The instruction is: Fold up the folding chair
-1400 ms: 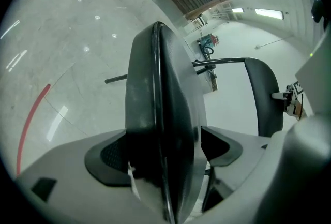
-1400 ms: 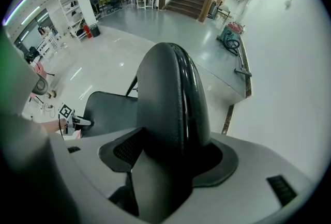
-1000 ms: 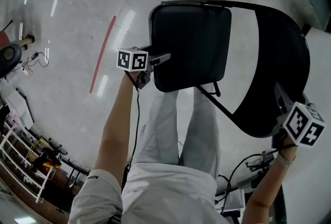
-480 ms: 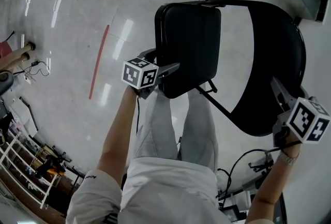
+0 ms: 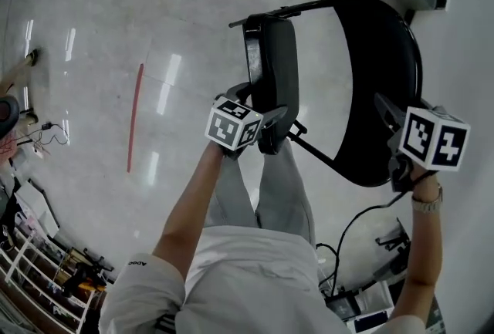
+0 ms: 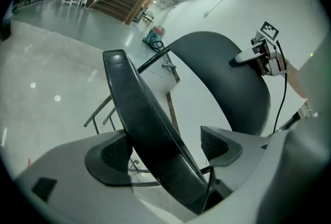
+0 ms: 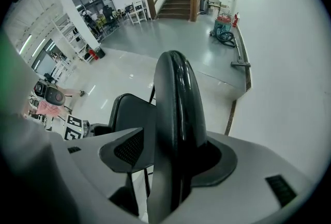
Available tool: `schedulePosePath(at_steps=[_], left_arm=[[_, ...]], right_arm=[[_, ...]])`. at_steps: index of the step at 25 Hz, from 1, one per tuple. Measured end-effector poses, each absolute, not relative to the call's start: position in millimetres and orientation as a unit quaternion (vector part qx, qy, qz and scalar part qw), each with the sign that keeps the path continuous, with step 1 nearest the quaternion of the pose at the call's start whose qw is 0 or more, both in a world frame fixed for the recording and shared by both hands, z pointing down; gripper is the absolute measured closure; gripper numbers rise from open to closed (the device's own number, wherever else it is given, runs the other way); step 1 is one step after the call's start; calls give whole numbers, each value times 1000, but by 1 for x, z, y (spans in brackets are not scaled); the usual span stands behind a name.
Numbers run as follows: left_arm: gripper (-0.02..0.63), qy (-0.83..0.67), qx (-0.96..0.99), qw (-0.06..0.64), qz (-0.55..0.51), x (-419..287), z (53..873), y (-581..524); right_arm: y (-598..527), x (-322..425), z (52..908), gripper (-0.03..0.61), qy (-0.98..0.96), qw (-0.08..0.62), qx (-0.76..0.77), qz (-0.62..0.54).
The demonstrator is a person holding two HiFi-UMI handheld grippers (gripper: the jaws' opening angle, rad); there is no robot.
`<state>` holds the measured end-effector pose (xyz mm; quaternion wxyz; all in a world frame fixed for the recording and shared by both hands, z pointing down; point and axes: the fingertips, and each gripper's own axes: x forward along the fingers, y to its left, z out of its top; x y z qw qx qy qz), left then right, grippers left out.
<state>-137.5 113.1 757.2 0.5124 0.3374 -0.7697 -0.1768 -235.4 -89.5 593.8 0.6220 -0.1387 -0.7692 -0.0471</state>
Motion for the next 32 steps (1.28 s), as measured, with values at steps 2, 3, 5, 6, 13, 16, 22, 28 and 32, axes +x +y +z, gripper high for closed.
schedulePosePath(at_steps=[2,3,5,6,13,16,22,28,32], left_arm=[[186,-766,339,515,-181,-143,754,95],[186,-764,340,517,-183,-146,751,86],[186,-760,349,521,-169,-149,746,67],[186,-758,357,523,-158,-151,745,57],[189,-731,417,529,-107,-171,738,-24],[190,-721,429,538,-83,-173,741,-40],[190,-710,435,553,-34,-176,751,-52],[190,-683,479,552,-16,-167,748,-48],[190,-658,546,518,28,-169,730,-26]], right_arm=[[-92,-237,594,296,-769,623,-139,-45],[-91,-238,592,296,-768,623,-139,-46],[-88,-239,586,296,-768,623,-142,-46],[-86,-239,584,296,-768,623,-143,-45],[-95,-244,572,296,-768,624,-142,-39],[-94,-246,572,296,-767,625,-139,-44],[-75,-243,570,296,-765,626,-151,-19],[-77,-240,572,298,-757,636,-149,-21],[-69,-234,573,297,-732,659,-172,1]])
